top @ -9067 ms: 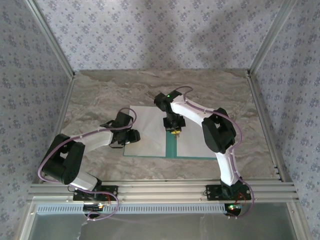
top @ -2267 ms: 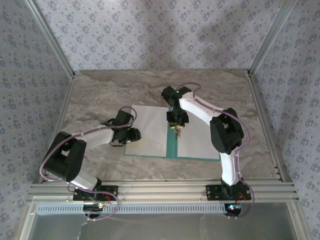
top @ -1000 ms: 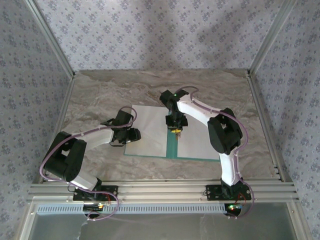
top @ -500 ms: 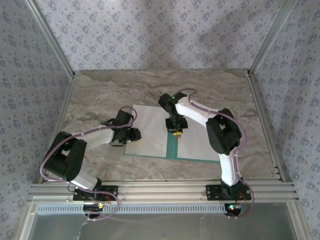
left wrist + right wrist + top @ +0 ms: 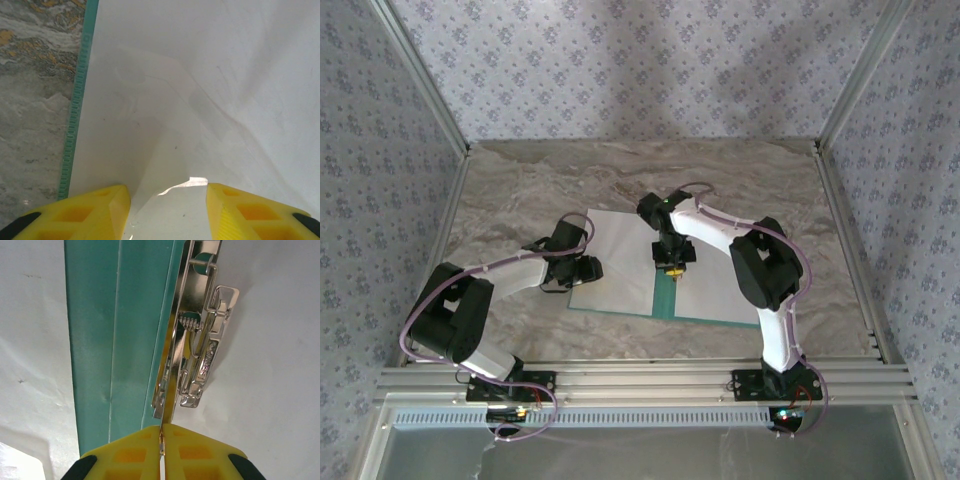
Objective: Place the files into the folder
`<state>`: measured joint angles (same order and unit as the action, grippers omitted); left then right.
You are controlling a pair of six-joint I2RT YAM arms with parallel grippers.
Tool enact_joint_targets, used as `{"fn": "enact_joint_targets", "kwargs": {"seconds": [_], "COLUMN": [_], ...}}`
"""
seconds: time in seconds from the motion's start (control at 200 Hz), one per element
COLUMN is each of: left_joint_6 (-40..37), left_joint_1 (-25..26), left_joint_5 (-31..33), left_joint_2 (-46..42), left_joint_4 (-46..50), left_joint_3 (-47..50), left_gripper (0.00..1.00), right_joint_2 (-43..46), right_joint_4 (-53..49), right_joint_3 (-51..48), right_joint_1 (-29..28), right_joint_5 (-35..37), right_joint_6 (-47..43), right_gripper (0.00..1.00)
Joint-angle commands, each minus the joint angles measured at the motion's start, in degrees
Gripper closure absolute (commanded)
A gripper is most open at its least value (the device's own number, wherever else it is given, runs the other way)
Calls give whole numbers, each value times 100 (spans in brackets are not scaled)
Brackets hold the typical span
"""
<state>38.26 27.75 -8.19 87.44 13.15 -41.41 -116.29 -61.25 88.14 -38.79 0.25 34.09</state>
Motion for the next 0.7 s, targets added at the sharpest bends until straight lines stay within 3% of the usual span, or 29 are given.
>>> {"fn": "enact_joint_targets", "kwargs": {"seconds": [0.0,0.695], "left_joint_6": [50,21], "left_joint_1": [-27,-24], "left_joint_5": [69,79], "left_joint_2": [231,232], "left_joint_4": [424,509], "left_joint_3": [265,192], "left_gripper": [52,52], "right_joint_2": [-156,-241], "right_joint_4": [-253,144], "right_joint_3": [-249,-562], "right_joint_1": [9,51], "right_joint_5": [220,87], "right_joint_6": [132,151], "right_gripper": [90,91]}}
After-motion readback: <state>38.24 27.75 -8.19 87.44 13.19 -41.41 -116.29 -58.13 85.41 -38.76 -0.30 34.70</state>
